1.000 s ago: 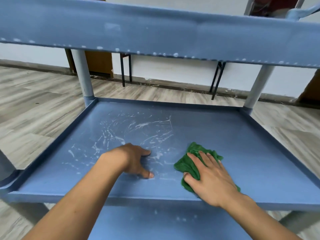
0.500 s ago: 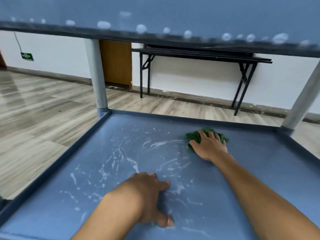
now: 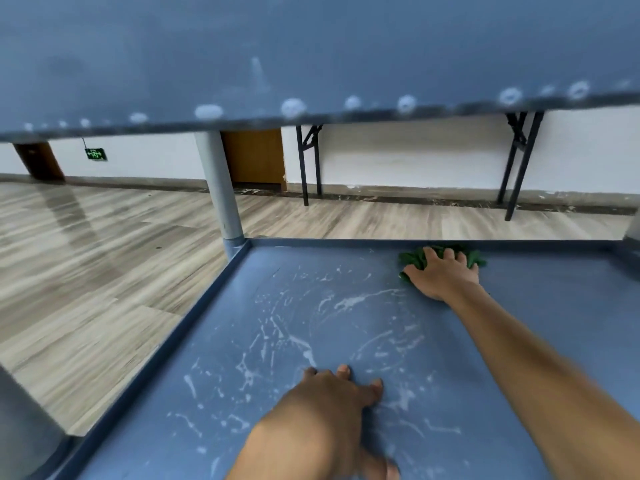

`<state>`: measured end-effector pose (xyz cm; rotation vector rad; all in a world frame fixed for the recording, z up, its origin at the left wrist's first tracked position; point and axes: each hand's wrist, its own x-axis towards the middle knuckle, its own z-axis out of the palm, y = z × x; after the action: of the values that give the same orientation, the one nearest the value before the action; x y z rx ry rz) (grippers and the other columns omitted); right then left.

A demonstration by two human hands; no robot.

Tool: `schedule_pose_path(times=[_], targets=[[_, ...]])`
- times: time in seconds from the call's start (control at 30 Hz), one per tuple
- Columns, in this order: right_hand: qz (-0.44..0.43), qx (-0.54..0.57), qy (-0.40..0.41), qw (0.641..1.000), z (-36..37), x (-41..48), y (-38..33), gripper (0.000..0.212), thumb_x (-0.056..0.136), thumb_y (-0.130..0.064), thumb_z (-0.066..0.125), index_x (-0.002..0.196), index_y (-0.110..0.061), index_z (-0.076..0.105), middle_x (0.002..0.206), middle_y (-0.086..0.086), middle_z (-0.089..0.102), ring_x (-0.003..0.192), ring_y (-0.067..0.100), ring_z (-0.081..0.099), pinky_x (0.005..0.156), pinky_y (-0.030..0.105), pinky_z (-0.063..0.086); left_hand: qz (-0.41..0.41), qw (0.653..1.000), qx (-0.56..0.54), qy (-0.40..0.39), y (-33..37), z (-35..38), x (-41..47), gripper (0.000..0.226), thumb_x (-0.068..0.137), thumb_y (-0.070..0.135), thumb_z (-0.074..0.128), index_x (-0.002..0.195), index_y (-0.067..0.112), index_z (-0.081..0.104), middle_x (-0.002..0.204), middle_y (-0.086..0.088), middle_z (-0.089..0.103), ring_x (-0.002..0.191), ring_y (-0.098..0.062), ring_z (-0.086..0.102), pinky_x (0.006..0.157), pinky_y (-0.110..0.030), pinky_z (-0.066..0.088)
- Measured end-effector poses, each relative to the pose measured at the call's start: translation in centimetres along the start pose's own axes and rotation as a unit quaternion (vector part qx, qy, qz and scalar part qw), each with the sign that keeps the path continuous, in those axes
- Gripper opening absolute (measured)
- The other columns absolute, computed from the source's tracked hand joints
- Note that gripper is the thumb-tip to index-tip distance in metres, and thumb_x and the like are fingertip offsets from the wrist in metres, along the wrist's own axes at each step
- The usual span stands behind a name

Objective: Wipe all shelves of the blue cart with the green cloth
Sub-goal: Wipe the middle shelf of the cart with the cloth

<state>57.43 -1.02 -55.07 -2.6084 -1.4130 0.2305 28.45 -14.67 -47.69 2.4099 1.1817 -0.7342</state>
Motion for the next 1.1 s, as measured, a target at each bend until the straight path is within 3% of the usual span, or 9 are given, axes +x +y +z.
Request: schedule_pose_path(times=[0.2,0.37,0.63,0.9,1.1], targets=[[-0.058,0.004,-0.021,0.998,0.2,-8.0,1.8,0.082,0.09,-0.075,0.027,0.161,-0.038,0.011,0.171,0.007,0.008,0.156,0.036,0.006,0.124,0.057,0.011,0.018,0.998,0.035,0.045,-0.1,1.0,-0.6,0.092,0.083,0.063,0.059,0.152,0.043,0.002,0.163,-0.002,-0.004,0.148,-0.029,0.006,0.116,-0.039,0.008],[-0.086,-0.013,-0.027,0.996,0.9,-19.6,3.2,0.08,0.091,-0.075,0.027,0.161,-0.042,0.006,0.172,0.005,0.005,0.157,0.03,0.004,0.126,0.05,0.006,0.022,0.996,0.042,0.072,0.1,1.3,-1.0,0.092,0.081,0.065,0.06,0.153,0.04,0.01,0.163,-0.006,0.007,0.144,-0.031,0.021,0.112,-0.035,0.021],[-0.09,-0.044,-0.018,0.995,1.4,-33.5,3.4,0.078,0.086,-0.075,0.021,0.157,-0.052,-0.003,0.172,-0.005,-0.008,0.157,0.02,-0.006,0.127,0.042,-0.003,0.02,0.997,0.026,0.073,-0.3,1.4,-1.6,0.095,0.077,0.068,0.063,0.152,0.041,0.012,0.163,0.0,0.007,0.145,-0.025,0.019,0.112,-0.035,0.026],[-0.1,-0.034,-0.029,0.994,1.5,-30.0,2.8,0.082,0.084,-0.072,0.009,0.16,-0.042,0.002,0.172,0.002,0.001,0.157,0.025,0.0,0.127,0.049,-0.003,0.023,0.996,0.032,0.079,-0.5,1.7,-1.1,0.091,0.077,0.069,0.062,0.151,0.04,0.019,0.159,0.0,0.022,0.14,-0.024,0.029,0.105,-0.034,0.033],[-0.083,-0.026,-0.017,0.996,2.1,-21.0,0.6,0.075,0.092,-0.07,0.022,0.16,-0.039,0.011,0.171,0.007,0.007,0.156,0.034,0.005,0.125,0.055,0.003,0.023,0.996,0.028,0.078,-0.5,1.6,-0.9,0.087,0.076,0.069,0.062,0.15,0.041,0.024,0.157,0.001,0.028,0.136,-0.025,0.035,0.102,-0.034,0.036]])
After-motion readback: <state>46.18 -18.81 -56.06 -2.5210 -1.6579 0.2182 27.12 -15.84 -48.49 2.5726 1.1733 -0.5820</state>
